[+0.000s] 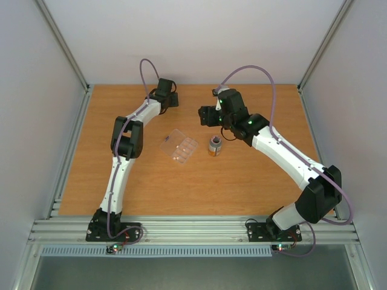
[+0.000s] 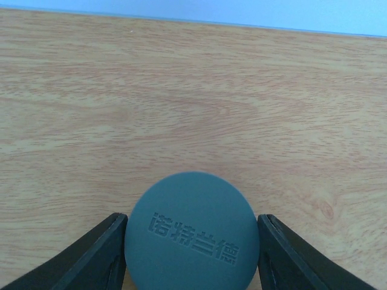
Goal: Sort the pills into containers
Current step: Pick up the lid of the pill bottle at the center of the board.
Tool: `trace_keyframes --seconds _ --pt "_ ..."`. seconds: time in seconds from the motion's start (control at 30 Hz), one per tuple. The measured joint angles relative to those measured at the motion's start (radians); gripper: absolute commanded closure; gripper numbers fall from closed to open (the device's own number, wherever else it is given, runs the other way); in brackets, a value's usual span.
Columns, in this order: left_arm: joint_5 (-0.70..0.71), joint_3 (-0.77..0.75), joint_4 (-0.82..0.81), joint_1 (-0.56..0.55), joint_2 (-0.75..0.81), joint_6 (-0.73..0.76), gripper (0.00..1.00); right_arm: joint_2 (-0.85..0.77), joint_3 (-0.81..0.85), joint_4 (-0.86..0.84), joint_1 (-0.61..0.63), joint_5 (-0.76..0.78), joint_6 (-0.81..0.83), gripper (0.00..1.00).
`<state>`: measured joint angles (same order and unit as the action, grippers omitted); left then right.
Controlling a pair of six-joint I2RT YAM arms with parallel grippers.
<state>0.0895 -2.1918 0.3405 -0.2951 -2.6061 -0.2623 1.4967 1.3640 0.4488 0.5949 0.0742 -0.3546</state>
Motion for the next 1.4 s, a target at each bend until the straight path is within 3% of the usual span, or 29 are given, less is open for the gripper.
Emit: trace_keyframes --seconds 0.6,1.03,1.4 --pt "0.009 0.025 0.021 0.0 0.045 0.0 0.45 -0.035 -0.093 -0.015 -0.021 0.043 -0.01 0.17" --pt "0.017 0.142 0.031 -0.017 0.251 0.013 0.46 -0.133 -0.216 -0.023 -0.072 0.069 -0.035 0.16" --pt "-0.048 0.301 0.107 -0.159 0.495 0.075 0.46 -0.233 -0.358 -0.042 -0.156 0.068 -0.085 0.17"
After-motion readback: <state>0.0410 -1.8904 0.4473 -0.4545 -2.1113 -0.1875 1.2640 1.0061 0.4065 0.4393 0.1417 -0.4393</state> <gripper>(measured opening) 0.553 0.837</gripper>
